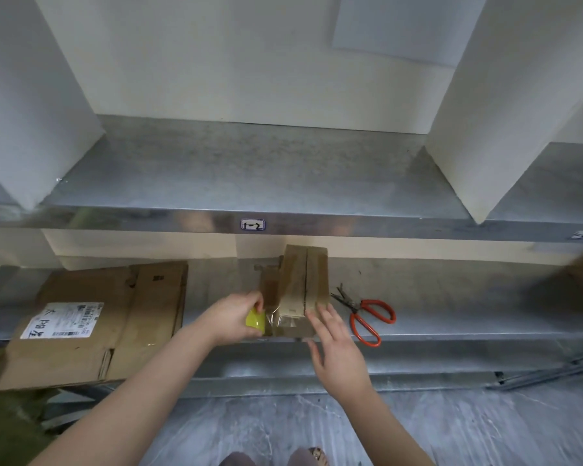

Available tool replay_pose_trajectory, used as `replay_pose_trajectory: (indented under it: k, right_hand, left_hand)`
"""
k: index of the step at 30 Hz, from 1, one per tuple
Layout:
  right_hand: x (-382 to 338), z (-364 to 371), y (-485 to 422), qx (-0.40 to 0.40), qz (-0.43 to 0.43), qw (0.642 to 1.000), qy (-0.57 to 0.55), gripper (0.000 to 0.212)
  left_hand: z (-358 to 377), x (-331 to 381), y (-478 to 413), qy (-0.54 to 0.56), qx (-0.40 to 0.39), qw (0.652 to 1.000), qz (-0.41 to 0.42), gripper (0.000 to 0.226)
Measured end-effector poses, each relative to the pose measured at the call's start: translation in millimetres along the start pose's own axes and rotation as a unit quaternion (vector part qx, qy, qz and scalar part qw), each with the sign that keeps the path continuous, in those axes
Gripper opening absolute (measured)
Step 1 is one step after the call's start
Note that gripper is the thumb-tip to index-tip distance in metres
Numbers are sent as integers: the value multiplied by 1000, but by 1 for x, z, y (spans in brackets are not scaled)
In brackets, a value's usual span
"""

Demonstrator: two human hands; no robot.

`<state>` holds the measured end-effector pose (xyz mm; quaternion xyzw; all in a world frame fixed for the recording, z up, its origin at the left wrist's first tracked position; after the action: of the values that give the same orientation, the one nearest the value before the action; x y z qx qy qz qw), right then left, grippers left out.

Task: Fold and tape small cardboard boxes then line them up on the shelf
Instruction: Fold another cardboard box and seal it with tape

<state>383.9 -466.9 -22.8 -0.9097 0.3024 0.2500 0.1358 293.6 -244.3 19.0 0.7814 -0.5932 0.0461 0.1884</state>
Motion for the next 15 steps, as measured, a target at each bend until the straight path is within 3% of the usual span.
replay_pose_trajectory:
  k: [9,15]
  right_hand:
    - [1,7,-2,-1,-22,999,31,60]
    - [-1,5,-3,-20,-27,998,58,65]
  left_hand:
    - [-10,-30,-5,-76,6,997,0,44]
    - [-7,-50,5,-6,-7,999,-31,49]
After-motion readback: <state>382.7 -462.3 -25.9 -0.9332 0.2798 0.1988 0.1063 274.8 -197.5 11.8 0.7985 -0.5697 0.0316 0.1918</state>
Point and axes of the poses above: each hand's wrist, its own y-axis away from the middle knuckle, its own z-axis out of the palm, x = y × z, the point moved 2 cm from there along -y, towards the middle knuckle, and after that the axes turned 7 degrees about -y, right-handed, at the moved point
